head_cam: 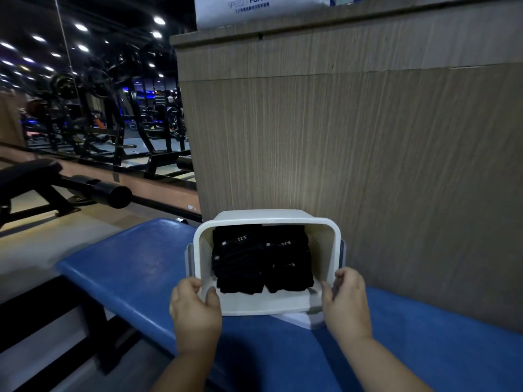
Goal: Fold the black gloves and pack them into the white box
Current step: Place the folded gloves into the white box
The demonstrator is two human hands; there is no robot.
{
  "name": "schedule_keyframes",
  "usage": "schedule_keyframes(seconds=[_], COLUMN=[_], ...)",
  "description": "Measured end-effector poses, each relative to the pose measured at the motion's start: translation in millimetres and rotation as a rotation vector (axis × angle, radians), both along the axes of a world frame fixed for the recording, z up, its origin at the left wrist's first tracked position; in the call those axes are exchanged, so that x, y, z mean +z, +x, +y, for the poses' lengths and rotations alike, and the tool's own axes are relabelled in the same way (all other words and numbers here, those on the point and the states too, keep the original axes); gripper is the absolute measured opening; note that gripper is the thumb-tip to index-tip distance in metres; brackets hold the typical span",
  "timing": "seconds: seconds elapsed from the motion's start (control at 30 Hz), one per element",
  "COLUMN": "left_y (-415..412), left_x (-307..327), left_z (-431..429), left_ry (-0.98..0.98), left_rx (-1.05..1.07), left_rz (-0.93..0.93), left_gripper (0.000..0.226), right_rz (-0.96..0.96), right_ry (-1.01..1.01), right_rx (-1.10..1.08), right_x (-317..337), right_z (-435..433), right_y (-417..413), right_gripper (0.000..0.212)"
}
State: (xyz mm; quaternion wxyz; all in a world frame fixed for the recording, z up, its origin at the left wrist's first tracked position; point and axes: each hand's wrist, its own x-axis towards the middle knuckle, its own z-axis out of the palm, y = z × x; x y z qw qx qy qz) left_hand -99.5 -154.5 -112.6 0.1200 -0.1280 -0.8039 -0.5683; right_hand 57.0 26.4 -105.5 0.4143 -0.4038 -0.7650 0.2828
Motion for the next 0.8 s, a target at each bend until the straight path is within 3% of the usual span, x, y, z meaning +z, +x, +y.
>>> schedule_keyframes(seconds=[0.2,0.33,0.8], left_y=[-1.7,-4.0,30.7], left_x=[-4.6,3.2,56.0], left_z=[-3.9,-5.8,11.6], left_ry=[0.020,-0.009,-0.021], left_rx=[-0.091,-0.111,-0.227], left_rz=[-0.262,-0.213,0.014], left_gripper=[0.020,0.010,0.010], right_rz=[-0.054,-0.052,0.118], right_ry=[-0.085,-0.026,0.063], right_rx=[-0.007,0.025,-0.078], right_x=[1.7,10.9,54.6], right_z=[8.2,8.1,8.6], right_y=[-1.0,3.4,65.8], right_gripper=[0.004,0.005,0.012])
